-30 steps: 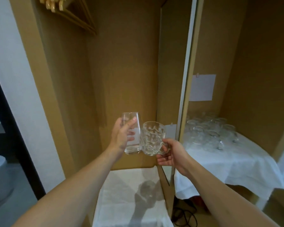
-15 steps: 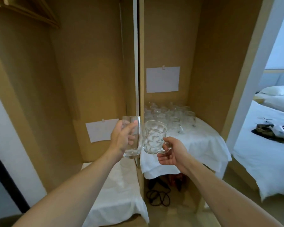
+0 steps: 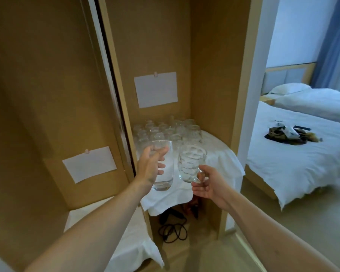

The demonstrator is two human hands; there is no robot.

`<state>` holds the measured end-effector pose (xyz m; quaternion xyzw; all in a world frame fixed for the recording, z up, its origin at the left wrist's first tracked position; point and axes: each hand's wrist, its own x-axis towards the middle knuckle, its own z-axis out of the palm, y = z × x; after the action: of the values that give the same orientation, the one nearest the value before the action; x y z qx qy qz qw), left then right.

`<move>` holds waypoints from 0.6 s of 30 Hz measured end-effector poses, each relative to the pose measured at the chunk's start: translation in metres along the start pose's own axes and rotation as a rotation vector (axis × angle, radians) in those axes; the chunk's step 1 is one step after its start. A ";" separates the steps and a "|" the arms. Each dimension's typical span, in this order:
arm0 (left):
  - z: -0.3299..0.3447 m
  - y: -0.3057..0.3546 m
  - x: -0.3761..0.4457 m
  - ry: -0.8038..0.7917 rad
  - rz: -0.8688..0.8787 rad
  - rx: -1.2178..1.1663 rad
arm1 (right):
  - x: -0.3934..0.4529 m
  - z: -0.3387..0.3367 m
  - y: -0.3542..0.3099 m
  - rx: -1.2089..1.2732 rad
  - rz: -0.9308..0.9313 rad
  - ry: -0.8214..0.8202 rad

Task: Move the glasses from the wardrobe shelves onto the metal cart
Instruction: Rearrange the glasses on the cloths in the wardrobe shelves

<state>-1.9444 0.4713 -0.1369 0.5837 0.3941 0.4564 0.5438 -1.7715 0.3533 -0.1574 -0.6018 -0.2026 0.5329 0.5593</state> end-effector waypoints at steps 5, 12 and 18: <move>0.031 -0.012 0.042 -0.045 -0.014 -0.011 | 0.037 -0.023 -0.014 -0.051 -0.024 0.102; 0.058 -0.025 0.128 -0.031 -0.046 -0.069 | 0.117 -0.049 -0.047 -0.020 0.020 0.098; 0.067 -0.032 0.202 -0.012 -0.070 -0.090 | 0.184 -0.047 -0.074 -0.112 -0.086 0.168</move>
<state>-1.8241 0.6489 -0.1472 0.5472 0.3900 0.4508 0.5876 -1.6405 0.5078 -0.1774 -0.6655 -0.2101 0.4439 0.5620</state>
